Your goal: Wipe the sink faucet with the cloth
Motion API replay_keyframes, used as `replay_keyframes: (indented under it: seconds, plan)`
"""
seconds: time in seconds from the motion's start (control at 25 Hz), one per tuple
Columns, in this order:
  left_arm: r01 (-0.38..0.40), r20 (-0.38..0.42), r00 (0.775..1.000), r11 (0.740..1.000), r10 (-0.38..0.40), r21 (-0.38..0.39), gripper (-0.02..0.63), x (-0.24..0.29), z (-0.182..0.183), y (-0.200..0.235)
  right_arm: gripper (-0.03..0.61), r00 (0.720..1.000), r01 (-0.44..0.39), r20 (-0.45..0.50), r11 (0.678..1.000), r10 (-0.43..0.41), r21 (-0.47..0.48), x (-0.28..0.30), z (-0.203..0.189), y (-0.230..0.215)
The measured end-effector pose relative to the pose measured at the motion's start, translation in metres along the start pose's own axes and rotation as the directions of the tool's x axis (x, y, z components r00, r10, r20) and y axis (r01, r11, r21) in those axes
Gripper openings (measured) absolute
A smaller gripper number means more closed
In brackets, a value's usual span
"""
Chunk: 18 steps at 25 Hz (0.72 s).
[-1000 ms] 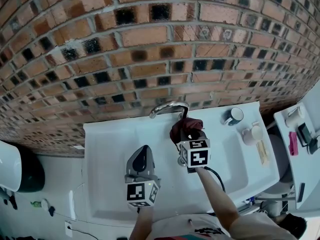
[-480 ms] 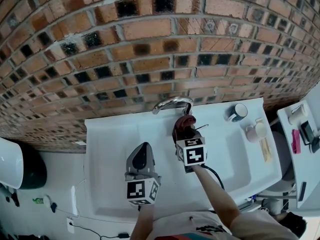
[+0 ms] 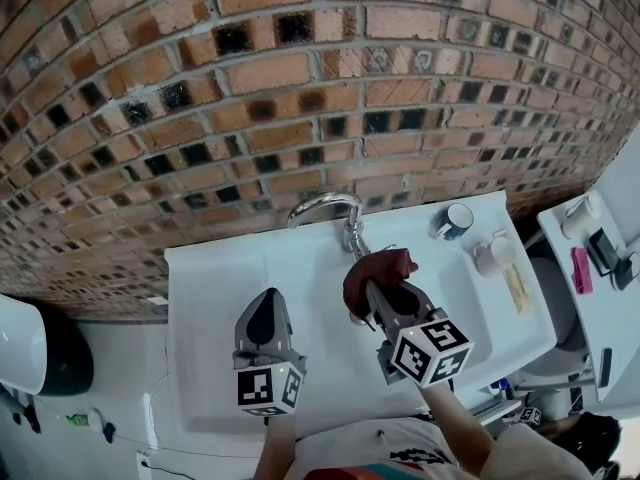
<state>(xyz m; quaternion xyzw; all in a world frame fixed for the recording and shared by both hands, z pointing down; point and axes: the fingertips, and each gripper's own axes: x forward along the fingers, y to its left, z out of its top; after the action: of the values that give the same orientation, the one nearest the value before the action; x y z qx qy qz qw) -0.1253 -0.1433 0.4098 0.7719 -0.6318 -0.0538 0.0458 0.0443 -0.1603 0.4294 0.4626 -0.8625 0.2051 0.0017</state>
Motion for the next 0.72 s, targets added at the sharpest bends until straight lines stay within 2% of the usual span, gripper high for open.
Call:
replay_keyframes:
  seconds: [0.28,0.44,0.72]
  plan:
    - [0.017,0.101,0.995,1.0,-0.018,0.012,0.005,-0.037,0.036,-0.022,0.044,0.999,-0.001,0.053,1.0,0.002,-0.007,-0.052,-0.007,0.021]
    - [0.032,0.096,0.995,0.999,-0.034,0.021,0.005,-0.049,0.033,-0.035,0.044,0.997,-0.008,0.07,0.999,0.011,-0.038,-0.064,-0.004,0.031]
    - [0.046,0.109,0.993,0.998,-0.05,0.039,0.005,-0.062,0.041,-0.045,0.046,0.995,-0.008,0.095,1.0,0.01,-0.015,-0.081,-0.005,0.037]
